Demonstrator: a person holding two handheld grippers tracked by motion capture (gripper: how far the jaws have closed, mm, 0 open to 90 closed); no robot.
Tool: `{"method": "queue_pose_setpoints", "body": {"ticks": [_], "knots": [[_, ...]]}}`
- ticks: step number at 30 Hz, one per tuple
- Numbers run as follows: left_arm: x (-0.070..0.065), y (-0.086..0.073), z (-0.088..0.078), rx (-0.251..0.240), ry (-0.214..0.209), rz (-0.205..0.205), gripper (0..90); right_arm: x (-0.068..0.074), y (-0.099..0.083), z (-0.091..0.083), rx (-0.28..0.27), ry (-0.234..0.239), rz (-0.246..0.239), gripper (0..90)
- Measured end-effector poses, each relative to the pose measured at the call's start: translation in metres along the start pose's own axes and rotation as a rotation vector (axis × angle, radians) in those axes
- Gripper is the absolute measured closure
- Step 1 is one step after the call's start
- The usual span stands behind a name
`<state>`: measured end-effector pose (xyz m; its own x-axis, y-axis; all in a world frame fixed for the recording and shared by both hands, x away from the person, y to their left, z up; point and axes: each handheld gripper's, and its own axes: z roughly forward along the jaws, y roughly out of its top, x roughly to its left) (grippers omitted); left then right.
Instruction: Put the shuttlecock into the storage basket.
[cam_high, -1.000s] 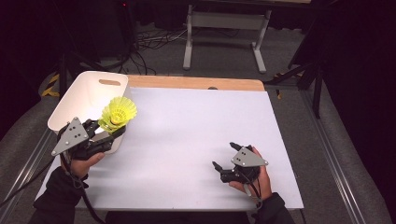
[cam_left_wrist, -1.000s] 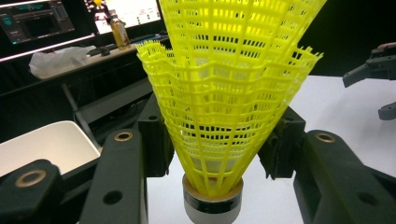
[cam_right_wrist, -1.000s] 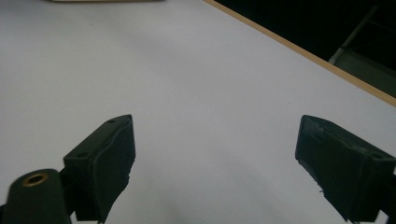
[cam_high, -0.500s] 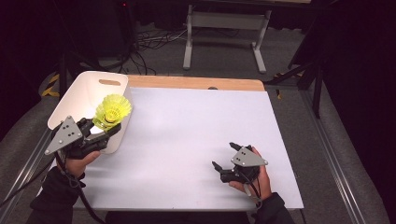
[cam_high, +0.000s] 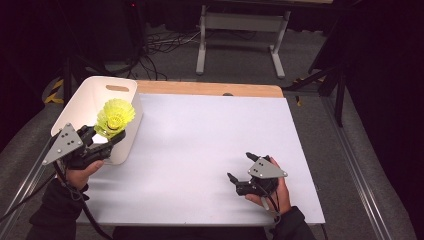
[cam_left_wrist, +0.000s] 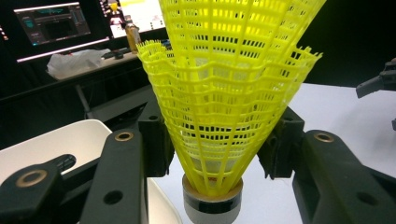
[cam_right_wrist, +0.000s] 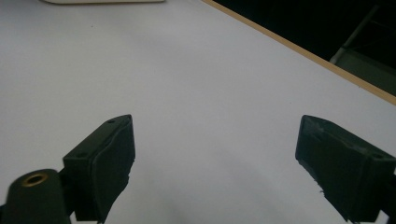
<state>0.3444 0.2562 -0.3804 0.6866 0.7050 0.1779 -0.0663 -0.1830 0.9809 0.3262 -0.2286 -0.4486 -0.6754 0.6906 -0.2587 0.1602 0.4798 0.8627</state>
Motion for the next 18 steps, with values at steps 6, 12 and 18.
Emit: {"method": "queue_pose_setpoints", "body": {"ticks": [6,12,18], "knots": [[0.003,0.000,-0.001,-0.005,-0.001,-0.017,53.1,0.000,0.000,0.001,0.001,0.004,0.001,12.7],[0.004,0.003,0.000,-0.003,-0.002,-0.014,53.0,0.001,0.000,0.001,0.004,0.007,0.008,12.7],[0.012,0.003,-0.006,0.009,0.011,-0.027,53.0,0.000,0.000,0.002,0.005,0.010,0.013,12.7]]}}
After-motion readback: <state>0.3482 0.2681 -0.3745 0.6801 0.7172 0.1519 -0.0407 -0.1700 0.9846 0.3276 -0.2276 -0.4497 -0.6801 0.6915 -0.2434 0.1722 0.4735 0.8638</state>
